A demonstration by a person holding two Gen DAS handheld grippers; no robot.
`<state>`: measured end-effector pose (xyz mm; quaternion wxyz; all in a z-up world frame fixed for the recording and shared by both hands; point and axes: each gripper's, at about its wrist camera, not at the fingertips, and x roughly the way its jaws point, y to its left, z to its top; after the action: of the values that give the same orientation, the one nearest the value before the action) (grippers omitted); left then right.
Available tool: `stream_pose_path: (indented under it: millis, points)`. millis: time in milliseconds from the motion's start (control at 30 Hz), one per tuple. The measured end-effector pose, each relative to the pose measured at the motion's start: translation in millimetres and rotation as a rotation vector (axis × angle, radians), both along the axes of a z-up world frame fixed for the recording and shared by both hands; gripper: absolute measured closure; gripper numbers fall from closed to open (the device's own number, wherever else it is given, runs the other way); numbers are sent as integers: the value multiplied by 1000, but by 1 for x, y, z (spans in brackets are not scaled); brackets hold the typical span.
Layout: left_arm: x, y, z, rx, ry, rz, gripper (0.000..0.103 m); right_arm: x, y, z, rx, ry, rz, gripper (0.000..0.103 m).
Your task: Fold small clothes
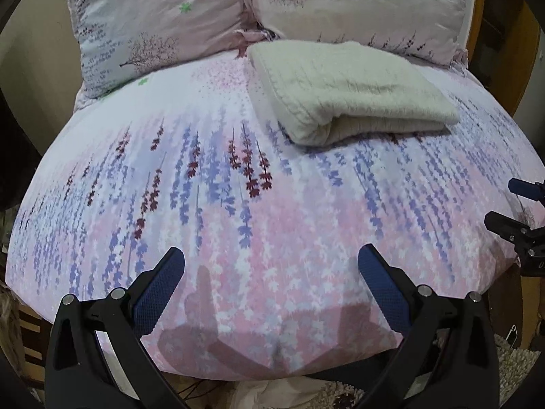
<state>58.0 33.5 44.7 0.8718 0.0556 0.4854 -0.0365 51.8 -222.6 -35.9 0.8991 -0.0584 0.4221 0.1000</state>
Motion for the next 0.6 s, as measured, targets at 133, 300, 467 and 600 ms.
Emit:
stream_pose_path:
  millis: [133,300,467,600]
  points:
    - [3,-2,-7,-11,35,2,1,2,1,-6,-13,12,-9,3]
    - [4,-1,-12,-42,62,7,1,2,-1,-8,5,11,-9,2]
    - [3,-2,-13,-40,58,5,1,1,-2,-8,11,-3,-5,2]
    - [4,-1,-13,-42,53,6,1,0,-2,-8,12,-4,-6,2]
